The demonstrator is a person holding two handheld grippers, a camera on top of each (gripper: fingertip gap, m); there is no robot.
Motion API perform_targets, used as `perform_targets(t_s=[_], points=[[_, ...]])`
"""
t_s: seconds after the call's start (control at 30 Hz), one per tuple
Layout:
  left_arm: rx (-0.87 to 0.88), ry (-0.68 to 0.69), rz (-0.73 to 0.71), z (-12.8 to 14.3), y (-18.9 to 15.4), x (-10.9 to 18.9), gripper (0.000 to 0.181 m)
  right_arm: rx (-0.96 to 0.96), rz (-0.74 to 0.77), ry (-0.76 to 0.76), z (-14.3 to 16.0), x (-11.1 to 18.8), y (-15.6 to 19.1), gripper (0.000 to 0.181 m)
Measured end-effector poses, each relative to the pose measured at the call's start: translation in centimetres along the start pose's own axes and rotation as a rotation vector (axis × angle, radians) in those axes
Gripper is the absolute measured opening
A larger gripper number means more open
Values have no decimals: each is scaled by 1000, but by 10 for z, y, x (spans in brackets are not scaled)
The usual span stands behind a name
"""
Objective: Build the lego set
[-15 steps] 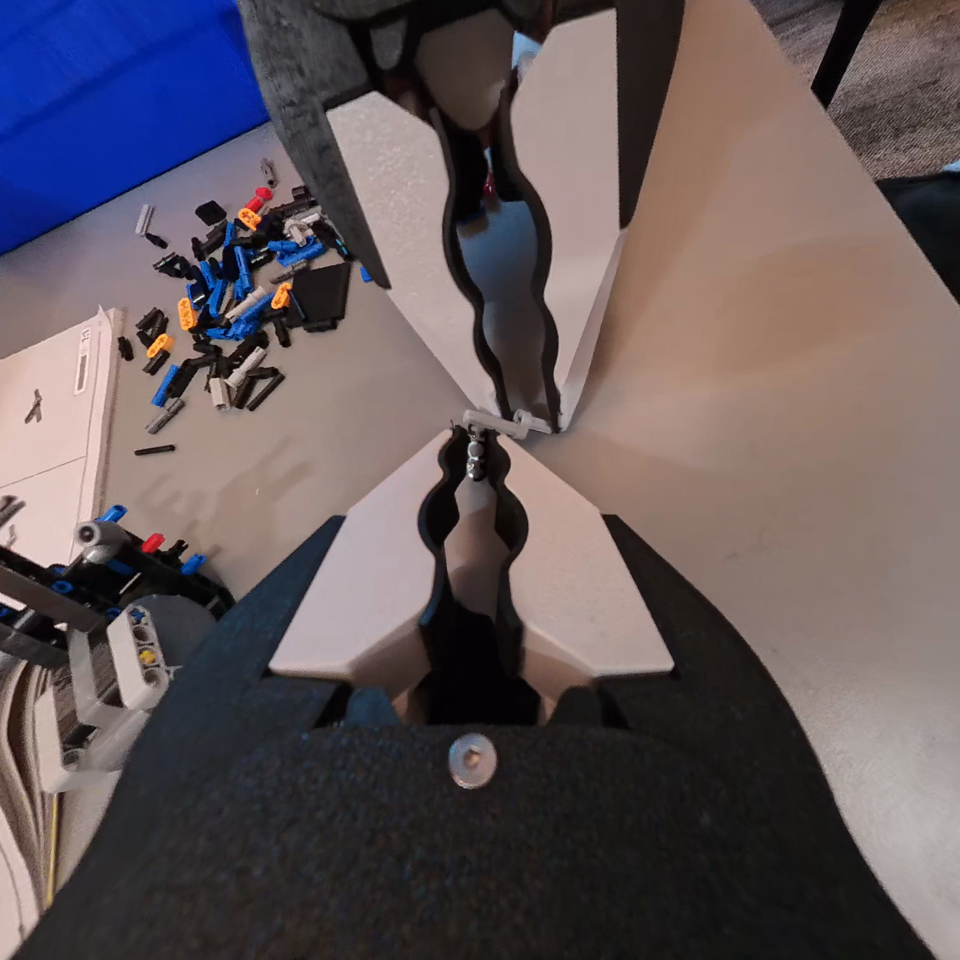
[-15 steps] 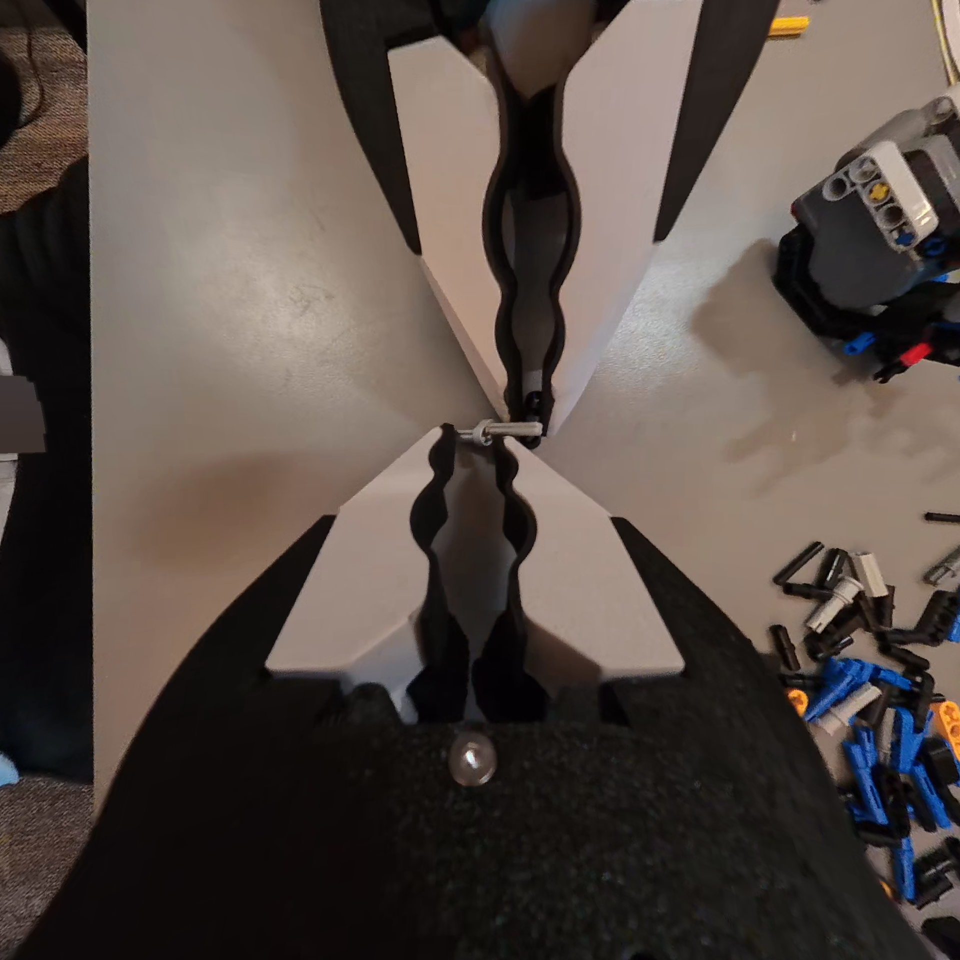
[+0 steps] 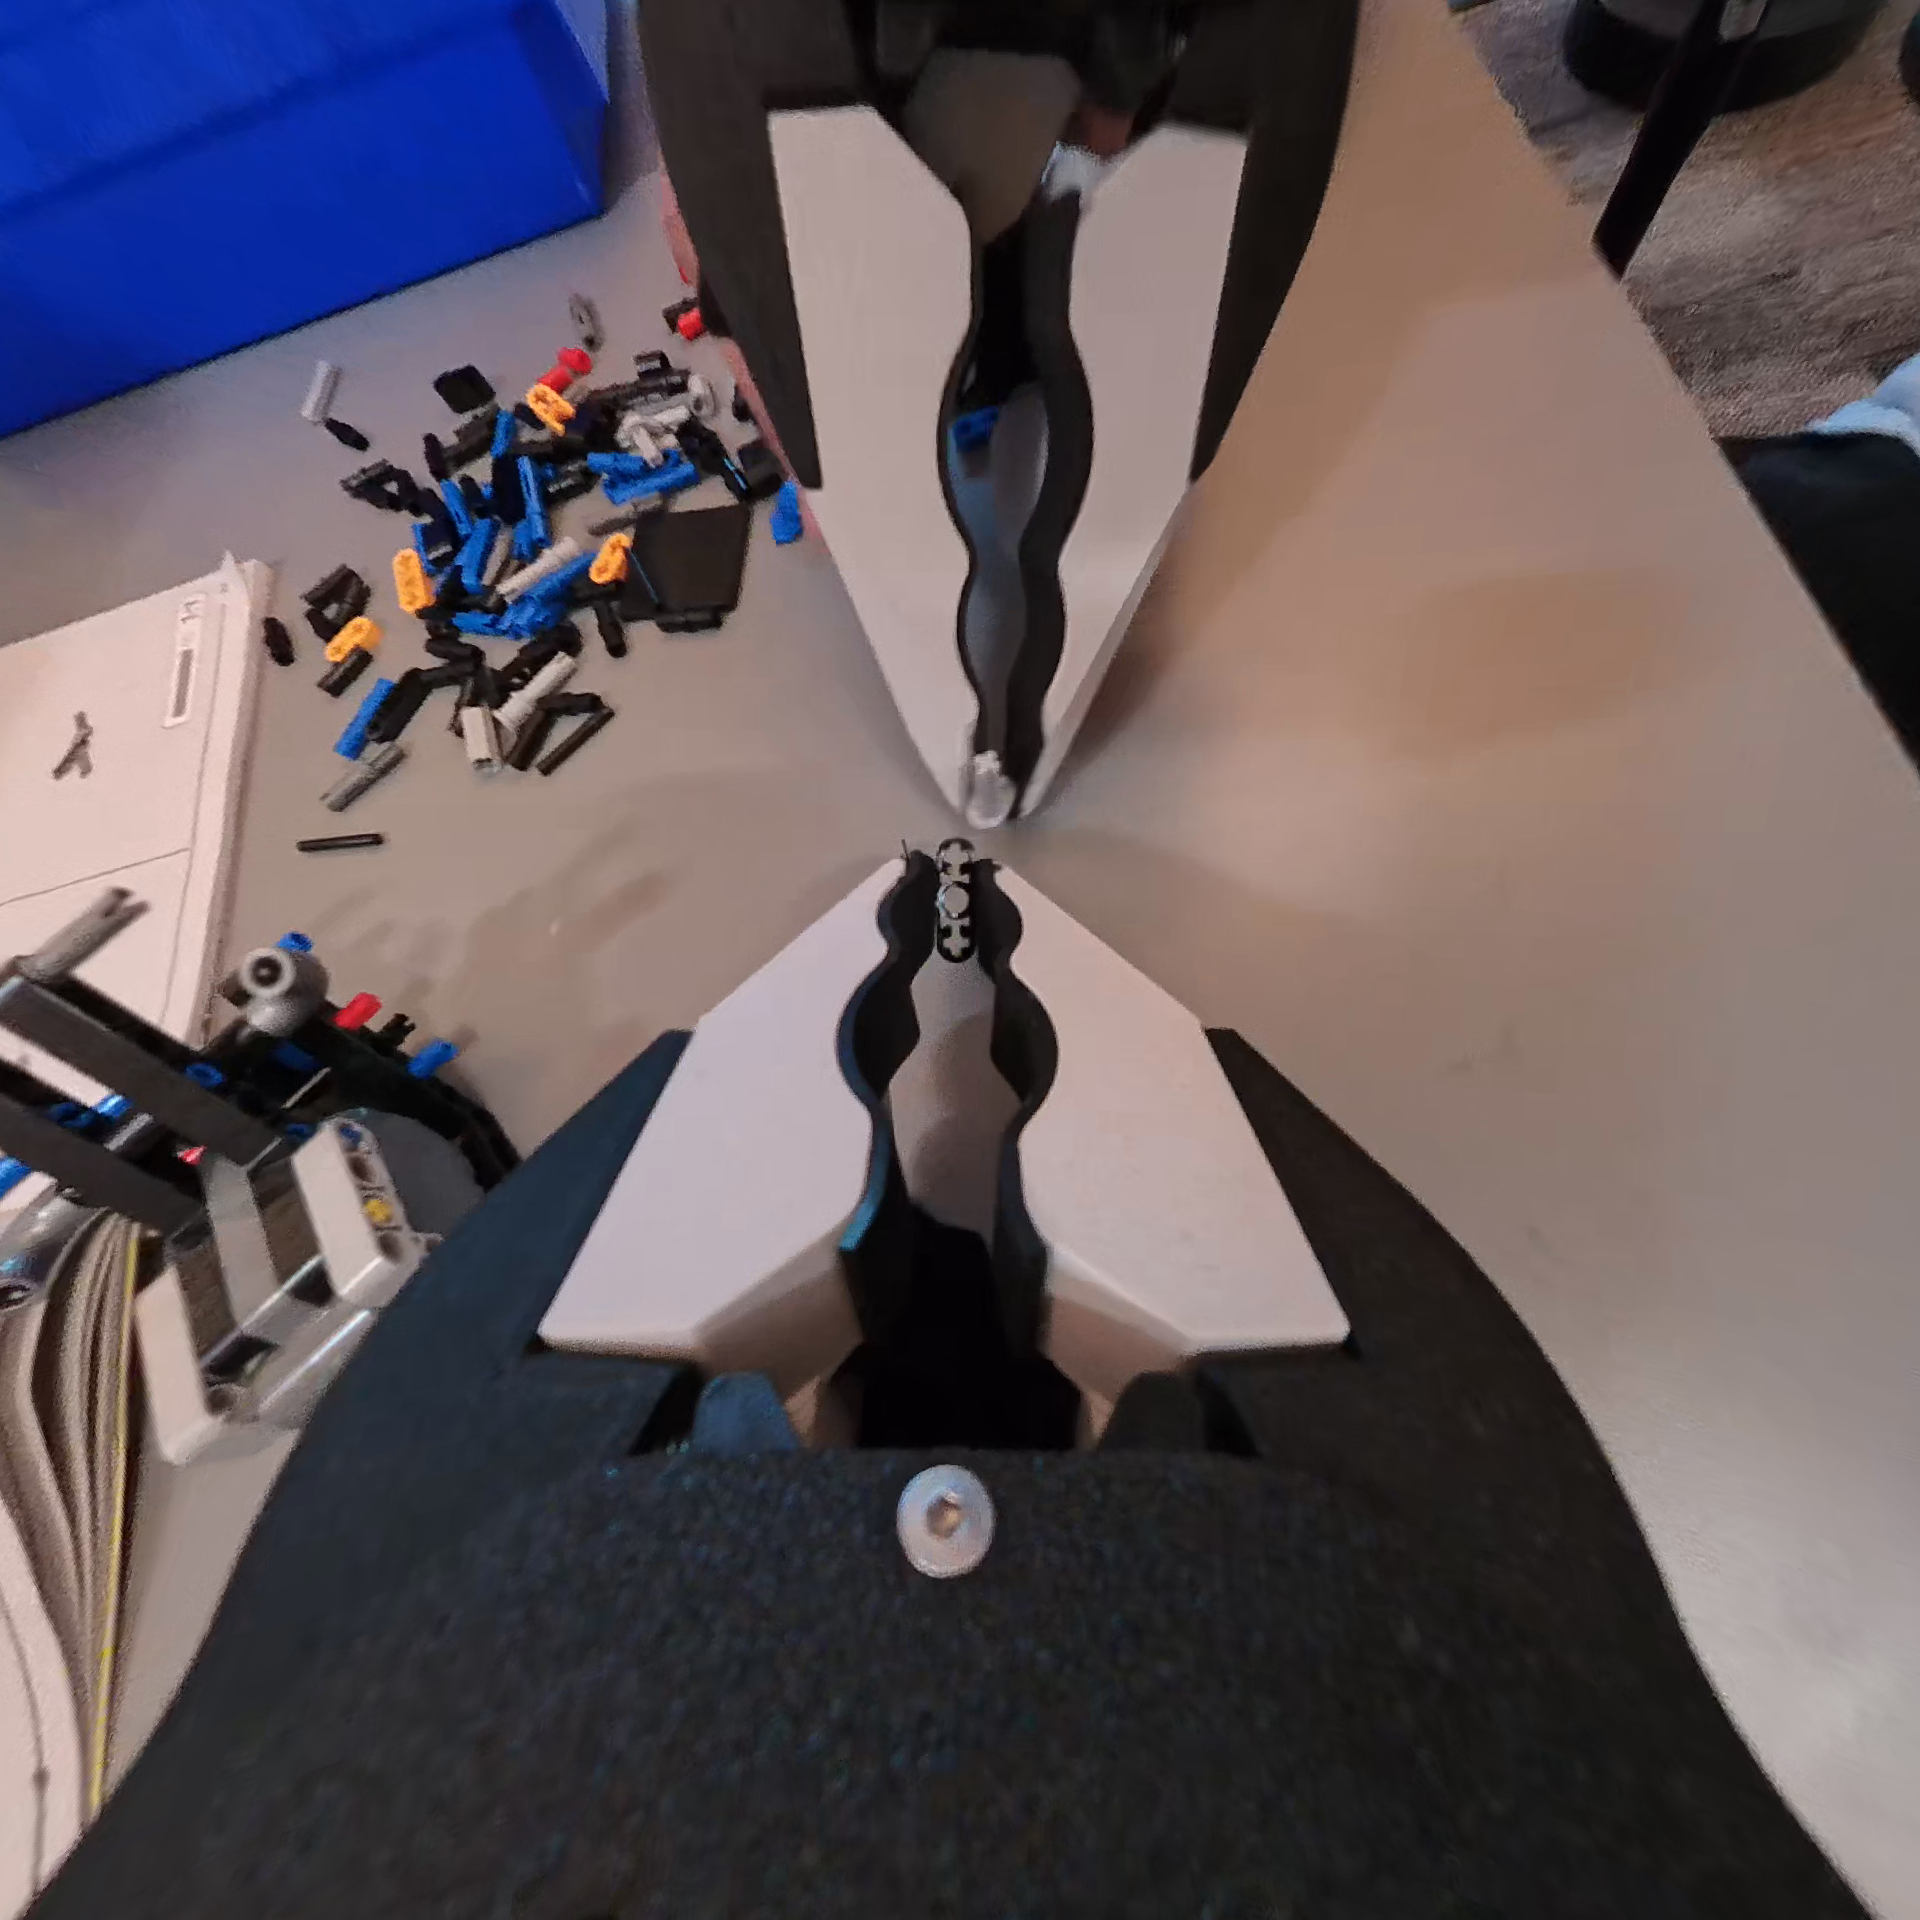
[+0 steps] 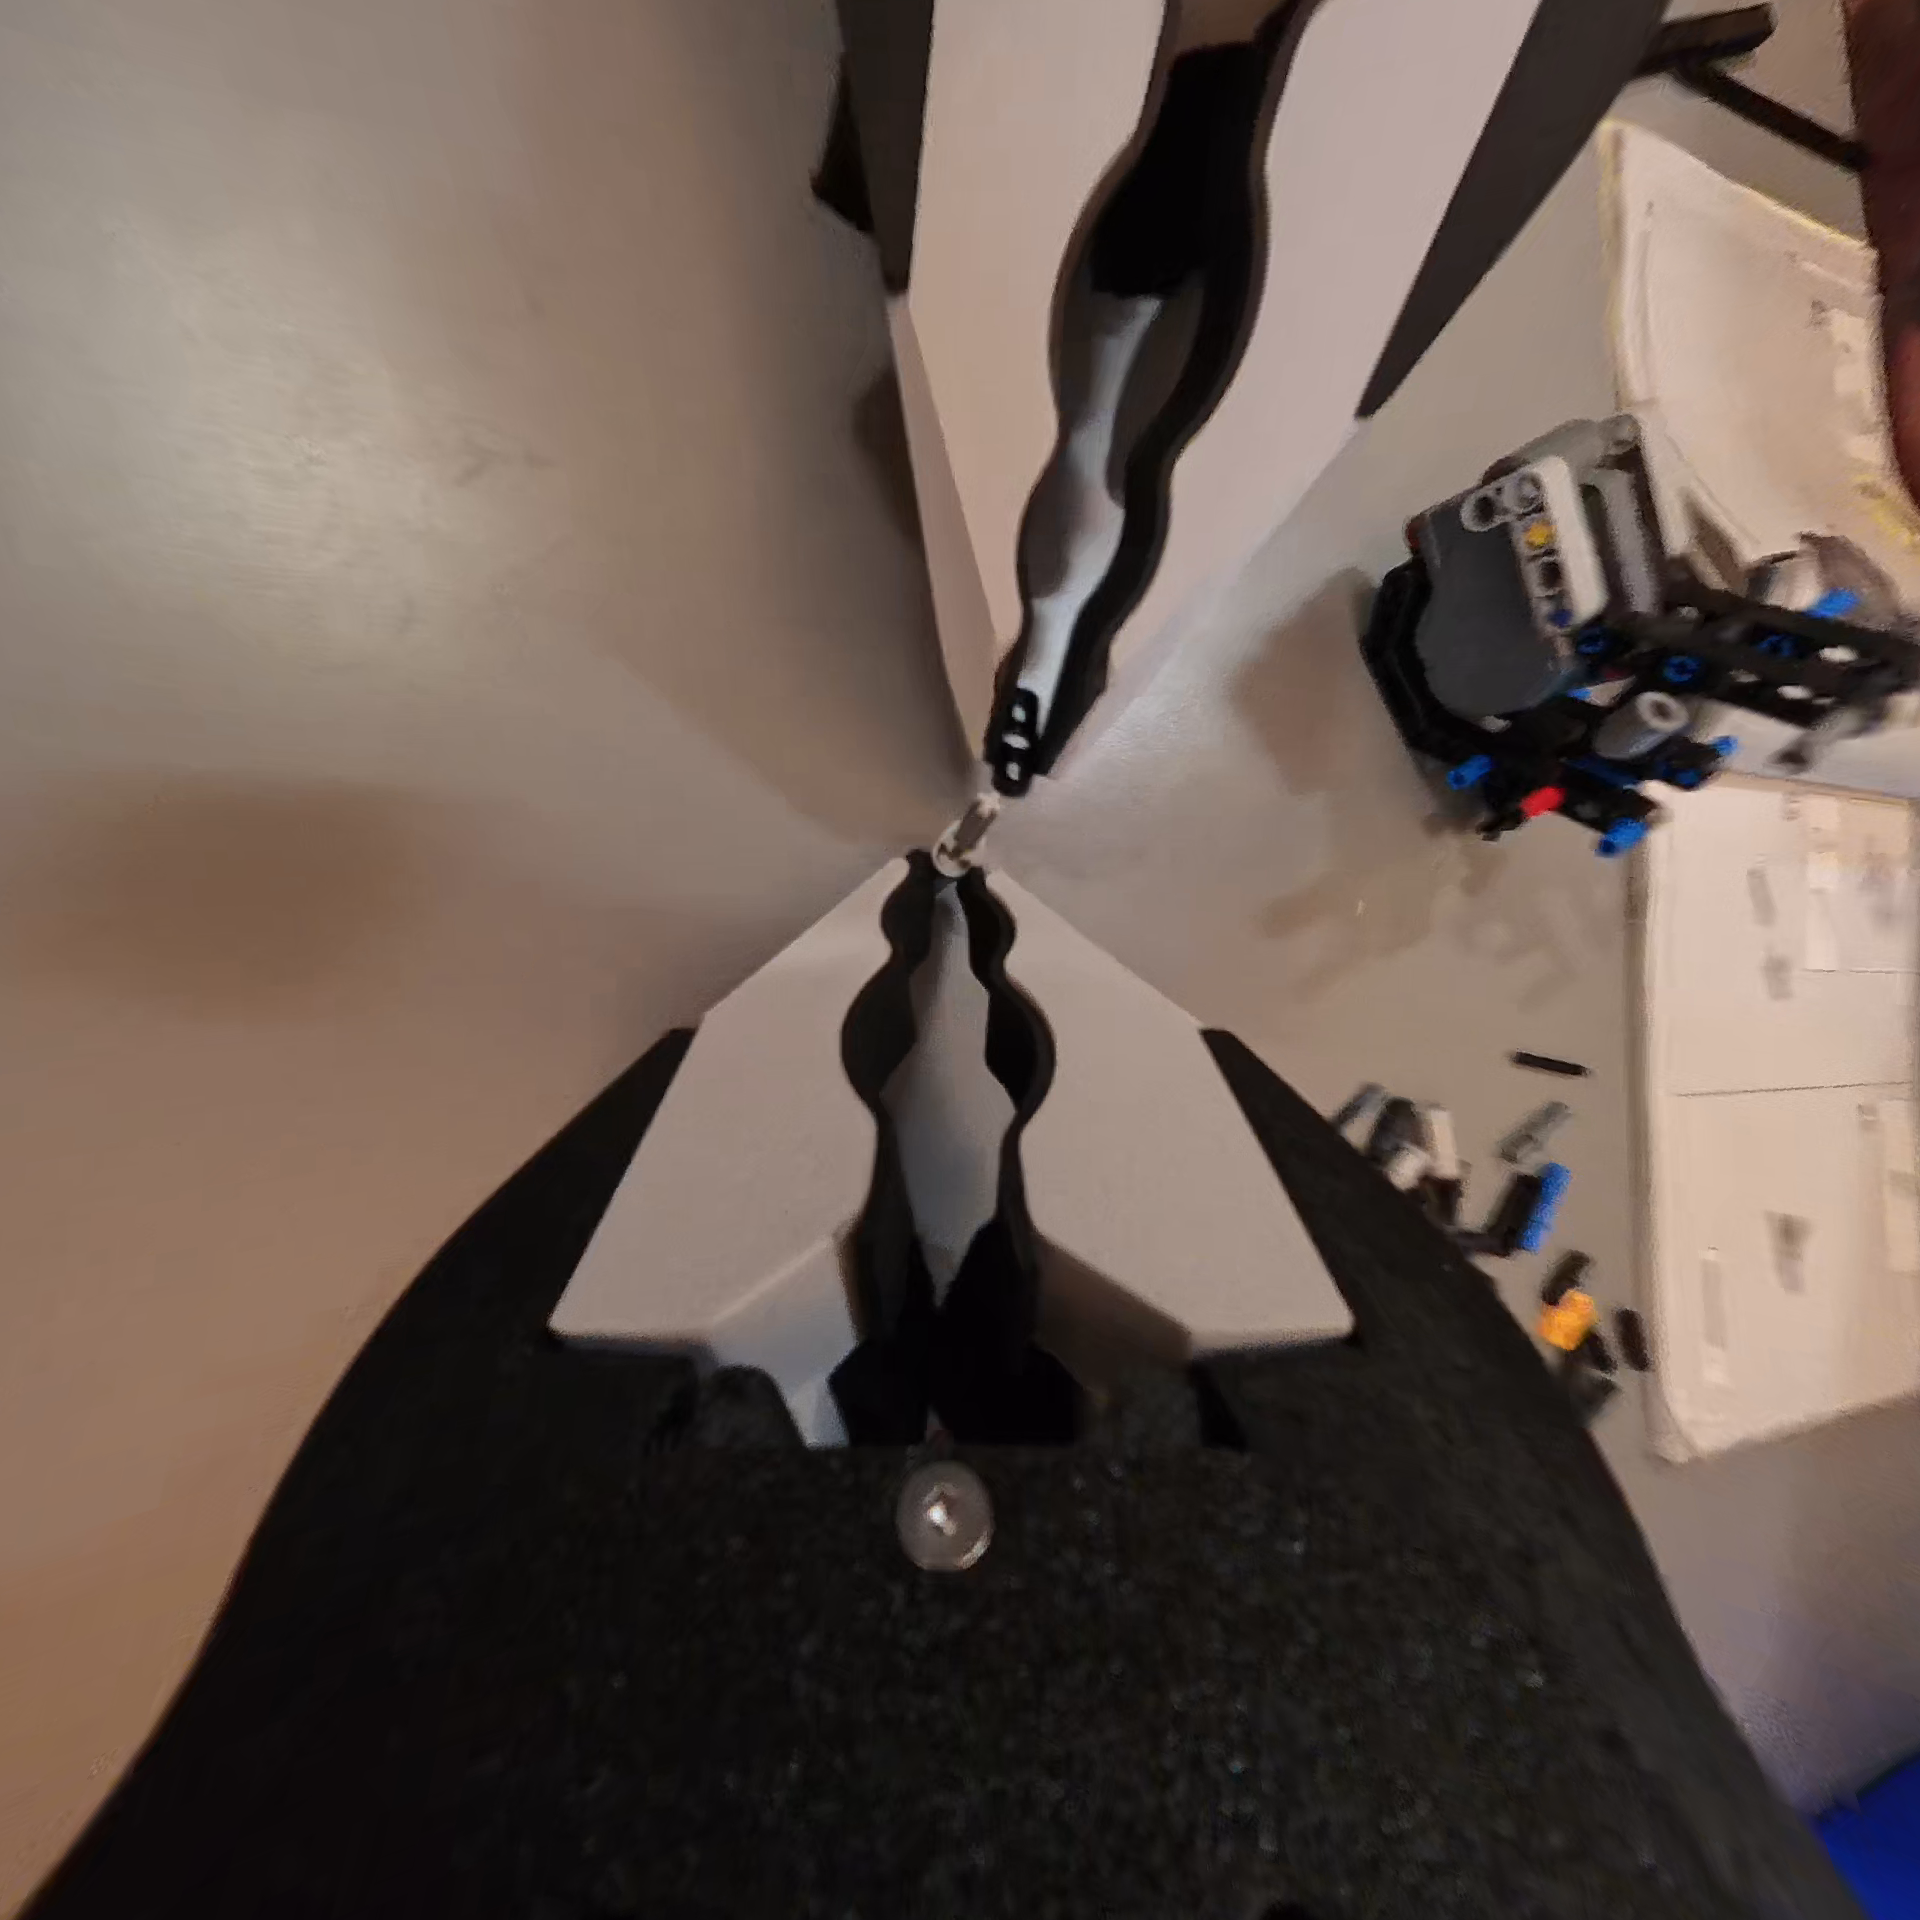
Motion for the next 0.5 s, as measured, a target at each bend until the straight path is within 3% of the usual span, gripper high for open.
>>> perform_targets(t_s=[0.17, 0.33, 0.5], points=[[-22, -69, -88, -18, 6, 4, 6, 198, 216, 89, 6, 1, -14, 5], [-184, -1, -181, -23, 2, -2, 6, 252, 271, 113, 7, 0, -15, 5], [-208, 60, -211, -21, 3, -4, 6, 250, 293, 130, 7, 2, -17, 5]])
Point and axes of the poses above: each gripper's, where its closed fingertips meet, x back along the fingers, z out of its underside, y = z × x across the jaws, the point moved 3 cm from there along x, back along the fingers, and after that the axes turned 11 degrees about -x, right-handed, at the moved point
